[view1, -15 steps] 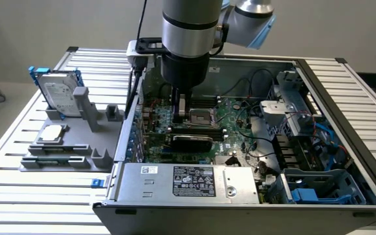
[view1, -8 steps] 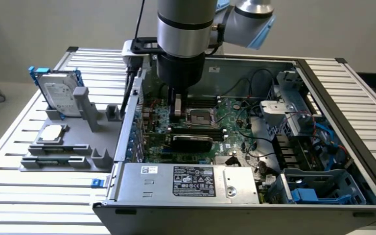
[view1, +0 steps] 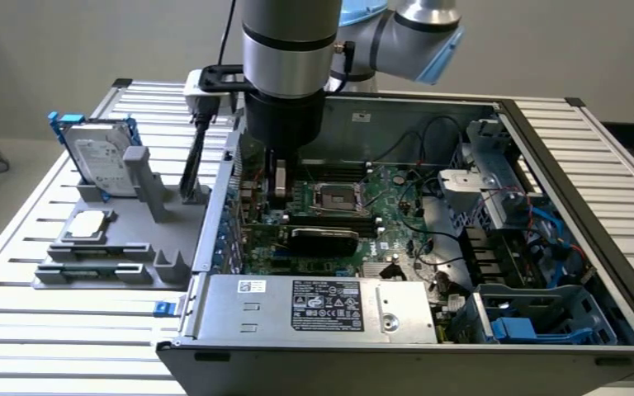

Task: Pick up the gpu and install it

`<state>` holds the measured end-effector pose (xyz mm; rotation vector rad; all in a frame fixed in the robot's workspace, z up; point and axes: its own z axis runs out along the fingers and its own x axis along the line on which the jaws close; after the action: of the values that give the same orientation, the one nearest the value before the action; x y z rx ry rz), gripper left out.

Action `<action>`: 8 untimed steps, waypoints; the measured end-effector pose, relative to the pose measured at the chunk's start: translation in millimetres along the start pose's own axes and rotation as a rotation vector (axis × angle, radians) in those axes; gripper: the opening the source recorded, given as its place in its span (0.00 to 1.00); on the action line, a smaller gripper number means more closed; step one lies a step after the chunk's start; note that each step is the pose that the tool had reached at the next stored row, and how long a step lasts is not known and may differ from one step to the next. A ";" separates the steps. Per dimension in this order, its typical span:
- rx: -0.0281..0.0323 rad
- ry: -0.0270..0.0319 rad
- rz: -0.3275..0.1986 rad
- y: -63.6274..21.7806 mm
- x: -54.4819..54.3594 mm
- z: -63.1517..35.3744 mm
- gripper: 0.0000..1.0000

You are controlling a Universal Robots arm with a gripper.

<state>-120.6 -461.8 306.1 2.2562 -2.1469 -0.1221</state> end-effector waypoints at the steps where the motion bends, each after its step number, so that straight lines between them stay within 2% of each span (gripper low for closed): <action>1: -0.0021 0.0069 -0.004 0.9 0.0 0.2 0.11; 5: -0.0106 0.0355 -0.017 5.0 -0.2 1.0 0.11; 8: -0.0150 0.0486 -0.020 11.9 -0.5 2.3 0.11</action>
<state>-132.7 -461.8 304.7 2.2487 -2.0932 -0.0826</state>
